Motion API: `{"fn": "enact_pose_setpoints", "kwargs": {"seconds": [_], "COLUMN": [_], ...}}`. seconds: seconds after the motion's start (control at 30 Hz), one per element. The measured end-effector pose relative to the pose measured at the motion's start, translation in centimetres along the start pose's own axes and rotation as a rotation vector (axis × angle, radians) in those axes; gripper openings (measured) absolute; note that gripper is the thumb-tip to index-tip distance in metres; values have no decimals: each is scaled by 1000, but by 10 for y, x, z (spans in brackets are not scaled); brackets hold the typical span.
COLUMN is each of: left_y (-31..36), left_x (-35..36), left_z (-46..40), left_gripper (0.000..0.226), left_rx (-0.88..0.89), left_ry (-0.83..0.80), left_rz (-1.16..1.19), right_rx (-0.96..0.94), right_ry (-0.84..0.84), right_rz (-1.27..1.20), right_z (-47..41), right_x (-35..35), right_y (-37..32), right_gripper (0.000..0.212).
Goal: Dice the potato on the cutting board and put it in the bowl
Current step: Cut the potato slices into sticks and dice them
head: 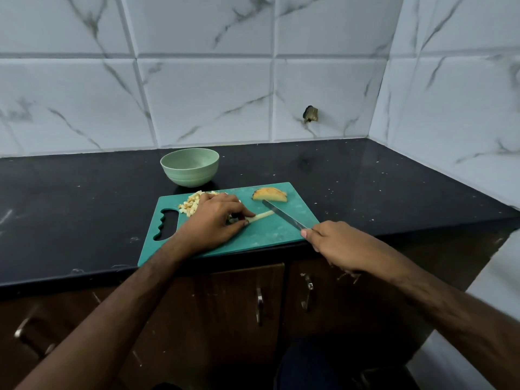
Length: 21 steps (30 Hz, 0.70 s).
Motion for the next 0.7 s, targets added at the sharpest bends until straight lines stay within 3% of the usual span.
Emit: {"fn": "enact_pose_setpoints", "kwargs": {"seconds": [0.2, 0.53, 0.7], "left_y": [1, 7, 8], "left_x": [-1, -3, -3], "left_z": [0, 1, 1], "left_gripper": [16, 19, 20], "left_rx": [0, 33, 38], "left_ry": [-6, 1, -5], "left_rz": [-4, 5, 1], "right_rx": [21, 103, 92], "right_ry": [-2, -197, -117], "right_rz": [38, -59, -20], "right_z": [-3, 16, 25], "right_x": [1, 3, -16], "right_y": [-3, 3, 6], "right_gripper": [49, 41, 44]}}
Point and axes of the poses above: each hand's wrist, its own z-axis away from the middle knuckle, its own x-axis out of the palm, y = z × x, the point moved 9 cm from there along -z, towards the middle knuckle, and after that the axes turned 8 degrees about z, right-handed, at the moved point
